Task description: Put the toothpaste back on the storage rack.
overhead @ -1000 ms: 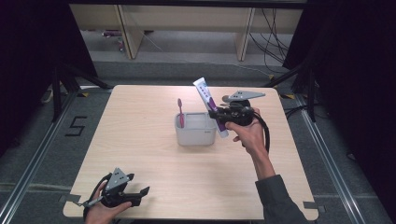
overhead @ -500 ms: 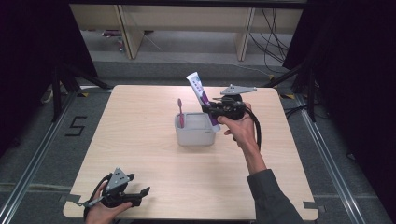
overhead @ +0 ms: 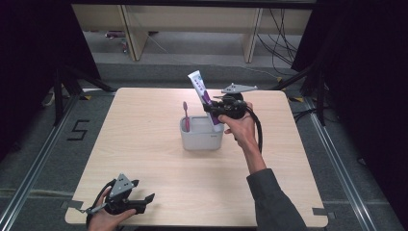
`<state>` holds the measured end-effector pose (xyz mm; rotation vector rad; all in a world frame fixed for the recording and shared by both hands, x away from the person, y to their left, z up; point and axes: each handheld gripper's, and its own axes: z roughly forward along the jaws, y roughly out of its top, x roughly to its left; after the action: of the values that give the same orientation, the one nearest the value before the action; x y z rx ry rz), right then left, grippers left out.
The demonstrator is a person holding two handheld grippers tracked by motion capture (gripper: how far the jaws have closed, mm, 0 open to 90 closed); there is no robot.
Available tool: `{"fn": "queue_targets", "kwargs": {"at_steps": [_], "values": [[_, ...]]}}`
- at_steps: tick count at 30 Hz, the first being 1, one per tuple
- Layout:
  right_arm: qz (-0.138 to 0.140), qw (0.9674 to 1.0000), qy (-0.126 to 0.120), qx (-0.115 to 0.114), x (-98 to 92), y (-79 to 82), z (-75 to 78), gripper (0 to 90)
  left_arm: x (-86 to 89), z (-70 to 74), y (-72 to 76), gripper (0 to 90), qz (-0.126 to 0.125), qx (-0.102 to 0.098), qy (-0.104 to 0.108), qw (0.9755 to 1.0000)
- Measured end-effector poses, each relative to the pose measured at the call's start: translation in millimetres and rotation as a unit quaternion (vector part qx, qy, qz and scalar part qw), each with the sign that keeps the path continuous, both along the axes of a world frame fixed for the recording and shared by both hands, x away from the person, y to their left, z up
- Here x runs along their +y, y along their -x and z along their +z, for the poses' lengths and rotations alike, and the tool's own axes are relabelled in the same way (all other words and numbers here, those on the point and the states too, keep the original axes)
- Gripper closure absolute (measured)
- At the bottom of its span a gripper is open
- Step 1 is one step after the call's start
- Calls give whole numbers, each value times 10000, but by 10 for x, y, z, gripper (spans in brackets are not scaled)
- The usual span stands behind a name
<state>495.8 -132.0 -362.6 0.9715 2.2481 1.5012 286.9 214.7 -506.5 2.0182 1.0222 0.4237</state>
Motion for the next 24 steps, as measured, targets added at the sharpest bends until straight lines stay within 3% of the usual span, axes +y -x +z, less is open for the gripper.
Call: {"fn": "queue_targets", "kwargs": {"at_steps": [2,3,4,5,11,12,15,23,24], "values": [[16,9999,-37,-95,14,-24,-4,724,-2,-4,2,211,59,-11,27,10000],[-53,9999,-101,2,24,-14,5,724,0,-2,4,211,48,-6,32,10000],[-52,9999,-68,-99,24,-30,2,724,-11,-9,8,211,79,-10,131,9999],[-27,9999,-121,-45,36,-38,-1,724,-14,-10,8,211,90,-11,145,9999],[-85,9999,-47,-99,70,-87,-12,724,-6,-2,10,211,87,6,146,9999],[-74,9998,-49,-190,74,-106,-22,723,-2,2,11,211,76,1,122,9999],[-126,9999,-78,-78,105,-118,-23,723,3,1,10,211,66,11,111,9999],[-83,9998,10,-181,194,-170,-19,724,5,5,18,210,83,9,126,9999],[-177,9997,42,-167,205,-163,-17,724,6,6,19,210,85,6,130,9999]]}}
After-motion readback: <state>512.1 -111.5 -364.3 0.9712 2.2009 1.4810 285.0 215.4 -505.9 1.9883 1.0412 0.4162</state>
